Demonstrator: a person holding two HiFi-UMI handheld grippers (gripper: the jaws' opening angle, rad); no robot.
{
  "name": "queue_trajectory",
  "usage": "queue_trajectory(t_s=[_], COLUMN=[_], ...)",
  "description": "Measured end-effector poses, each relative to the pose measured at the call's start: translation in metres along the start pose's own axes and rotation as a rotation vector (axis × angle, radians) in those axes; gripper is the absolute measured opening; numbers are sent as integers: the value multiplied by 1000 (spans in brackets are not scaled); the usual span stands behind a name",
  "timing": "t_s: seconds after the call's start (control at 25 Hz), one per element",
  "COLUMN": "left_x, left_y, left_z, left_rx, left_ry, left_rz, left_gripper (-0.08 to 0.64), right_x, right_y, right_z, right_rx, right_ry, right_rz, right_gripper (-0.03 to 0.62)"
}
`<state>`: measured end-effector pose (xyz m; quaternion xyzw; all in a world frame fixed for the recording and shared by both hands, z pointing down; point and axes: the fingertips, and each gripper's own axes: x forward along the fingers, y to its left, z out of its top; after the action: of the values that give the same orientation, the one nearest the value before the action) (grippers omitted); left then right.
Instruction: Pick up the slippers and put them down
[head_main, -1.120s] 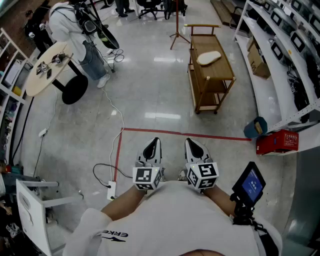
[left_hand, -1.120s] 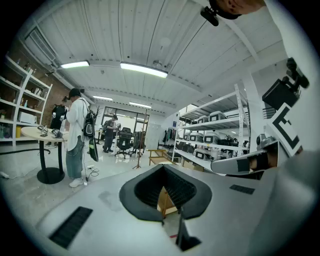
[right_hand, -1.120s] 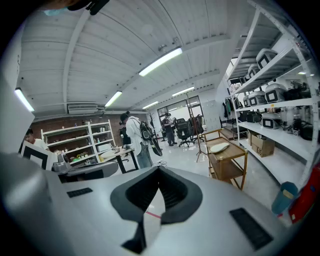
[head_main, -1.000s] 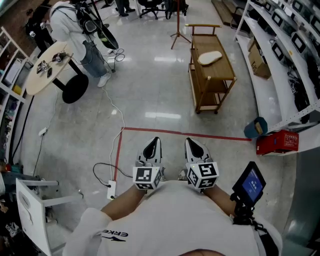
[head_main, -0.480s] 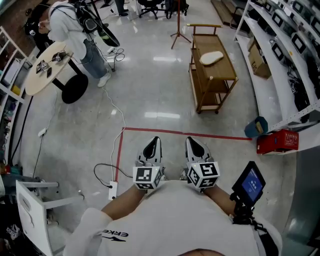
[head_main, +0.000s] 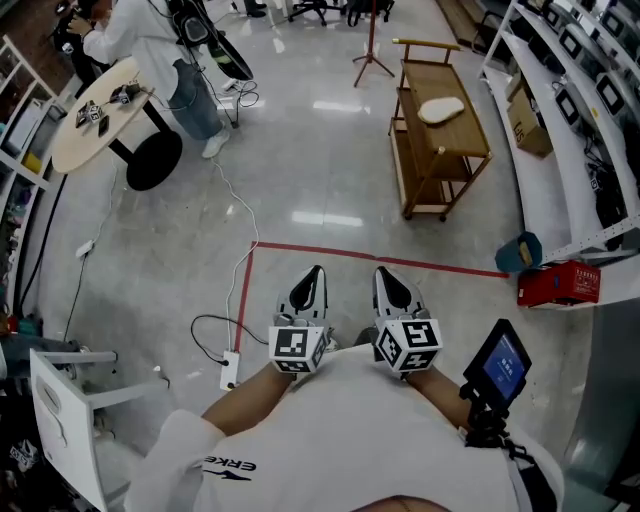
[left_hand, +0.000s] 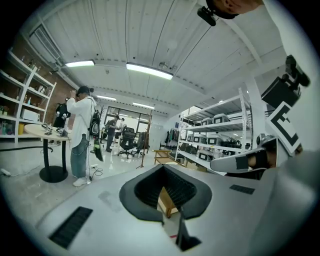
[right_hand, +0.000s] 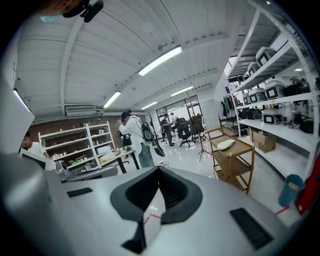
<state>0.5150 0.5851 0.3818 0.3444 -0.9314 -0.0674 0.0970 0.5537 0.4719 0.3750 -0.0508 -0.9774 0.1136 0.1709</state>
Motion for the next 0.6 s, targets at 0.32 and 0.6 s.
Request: queue_trajectory(t_s=[0.32, 0.6], left_x=[8, 50], left_y=[32, 67], left_z=[7, 20], left_rx=[-34, -20], left_ry=[-10, -5], left_rz=[43, 66], left_gripper=[5, 5], right_x=[33, 91], right_y=[13, 7], right_z=[12, 30], right_rx=[-19, -11], right_ry=[-6, -16], right_rz=[29, 57], right_gripper=[3, 2])
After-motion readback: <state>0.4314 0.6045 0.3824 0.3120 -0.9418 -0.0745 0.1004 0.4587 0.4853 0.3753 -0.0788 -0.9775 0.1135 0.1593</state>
